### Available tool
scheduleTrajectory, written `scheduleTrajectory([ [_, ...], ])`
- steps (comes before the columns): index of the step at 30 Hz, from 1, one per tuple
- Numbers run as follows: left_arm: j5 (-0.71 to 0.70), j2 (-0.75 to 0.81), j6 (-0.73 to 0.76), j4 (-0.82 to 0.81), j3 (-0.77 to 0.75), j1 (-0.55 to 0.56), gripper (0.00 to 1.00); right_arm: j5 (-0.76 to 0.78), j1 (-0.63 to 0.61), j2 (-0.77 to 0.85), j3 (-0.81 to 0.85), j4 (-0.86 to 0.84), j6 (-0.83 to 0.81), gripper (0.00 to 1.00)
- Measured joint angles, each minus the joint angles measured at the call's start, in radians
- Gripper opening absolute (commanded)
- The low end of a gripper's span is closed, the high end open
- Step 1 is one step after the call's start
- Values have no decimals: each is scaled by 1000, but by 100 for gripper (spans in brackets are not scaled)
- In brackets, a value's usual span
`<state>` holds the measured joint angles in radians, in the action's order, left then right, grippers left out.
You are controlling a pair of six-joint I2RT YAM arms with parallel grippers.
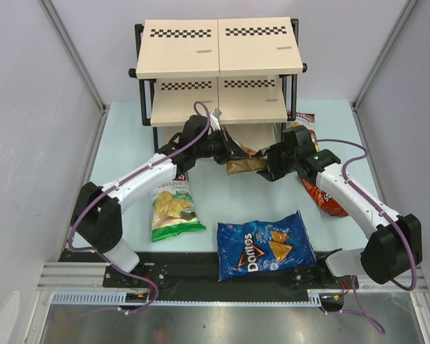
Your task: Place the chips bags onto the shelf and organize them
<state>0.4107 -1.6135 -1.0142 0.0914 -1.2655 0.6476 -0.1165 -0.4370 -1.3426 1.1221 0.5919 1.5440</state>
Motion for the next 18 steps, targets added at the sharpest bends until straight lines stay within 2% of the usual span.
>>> scheduleTrajectory([
  [1, 6, 4, 0, 8, 0, -2, 0, 1, -2, 0, 0, -9, 0, 34],
  [2, 15, 6, 0, 14, 0, -4, 0, 3, -3, 0, 0, -18, 1, 27],
  [3, 19, 8, -3, 19, 0, -5, 1, 3, -3, 0, 0, -24, -8, 12],
  [4, 28, 10, -7, 22, 3, -7, 1, 2, -3, 0, 0, -36, -8, 6],
  [6, 50, 13, -23, 15, 17, -11, 22, -3, -4, 2, 0, -42, -24, 0],
  [7, 64, 13, -31, 9, 23, -13, 56, -4, -4, 3, 0, -40, -30, 0],
  [8, 82, 13, -38, 6, 26, -15, 64, -3, -2, 5, 0, -34, -40, 0],
  [10, 122, 19, -44, 0, 26, -18, 73, -5, 14, 6, -1, -29, -63, 0],
  [12, 146, 37, -41, 10, 25, -25, 77, -23, 47, 7, -2, -27, -102, 0],
  [15, 167, 87, -29, 58, 20, -54, 77, -65, 89, 12, -2, -29, -157, 0],
  [18, 172, 164, -9, 109, 20, -134, 77, -114, 122, 39, -10, -42, -220, 0],
])
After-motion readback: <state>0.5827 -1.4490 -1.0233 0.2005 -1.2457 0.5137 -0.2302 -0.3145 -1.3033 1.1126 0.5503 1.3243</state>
